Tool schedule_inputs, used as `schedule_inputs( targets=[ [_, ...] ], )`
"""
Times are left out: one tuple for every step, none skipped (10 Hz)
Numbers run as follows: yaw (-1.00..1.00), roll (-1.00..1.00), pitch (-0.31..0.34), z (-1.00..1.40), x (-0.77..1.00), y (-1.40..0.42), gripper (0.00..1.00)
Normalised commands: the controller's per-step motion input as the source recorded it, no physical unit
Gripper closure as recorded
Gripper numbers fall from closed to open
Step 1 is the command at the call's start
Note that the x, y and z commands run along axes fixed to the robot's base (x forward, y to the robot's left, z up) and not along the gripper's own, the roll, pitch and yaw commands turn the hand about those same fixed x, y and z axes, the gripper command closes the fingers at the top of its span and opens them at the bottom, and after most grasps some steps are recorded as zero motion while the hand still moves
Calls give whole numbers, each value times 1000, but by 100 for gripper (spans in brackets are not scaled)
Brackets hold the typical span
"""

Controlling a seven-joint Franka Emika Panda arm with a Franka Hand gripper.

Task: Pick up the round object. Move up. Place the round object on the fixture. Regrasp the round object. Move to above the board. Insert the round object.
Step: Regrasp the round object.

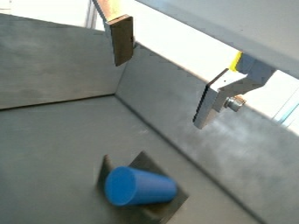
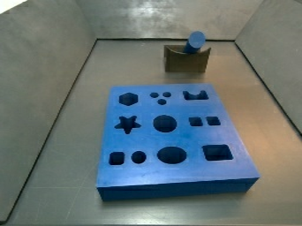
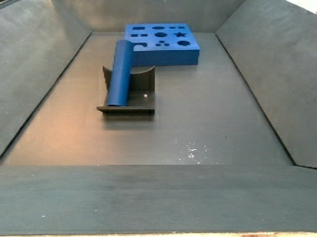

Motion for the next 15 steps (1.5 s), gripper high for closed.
schedule_inputs(
  targets=[
    [85,1000,129,-7,105,-43,0],
    [95,1000,145,-9,107,-44,0],
    [136,1000,182,-7,111,-50,0],
    [161,1000,201,-11,112,-52,0],
    [209,913,216,-9,117,-55,0],
    [223,794,204,-12,118,-57,0],
    [250,500,153,-12,128,-62,0],
    [261,383,131,-14,132,-64,0],
    [260,220,86,-4,129,-45,0],
    [254,173,49,-4,109,-45,0],
    [234,161,10,-11,90,-57,0],
    [221,155,-1,-10,92,-59,0],
    [121,-1,-50,-1000,38,44,0],
    [98,-1,-55,-1000,40,45,0],
    [76,4,-86,-1000,48,45,0]
  ],
)
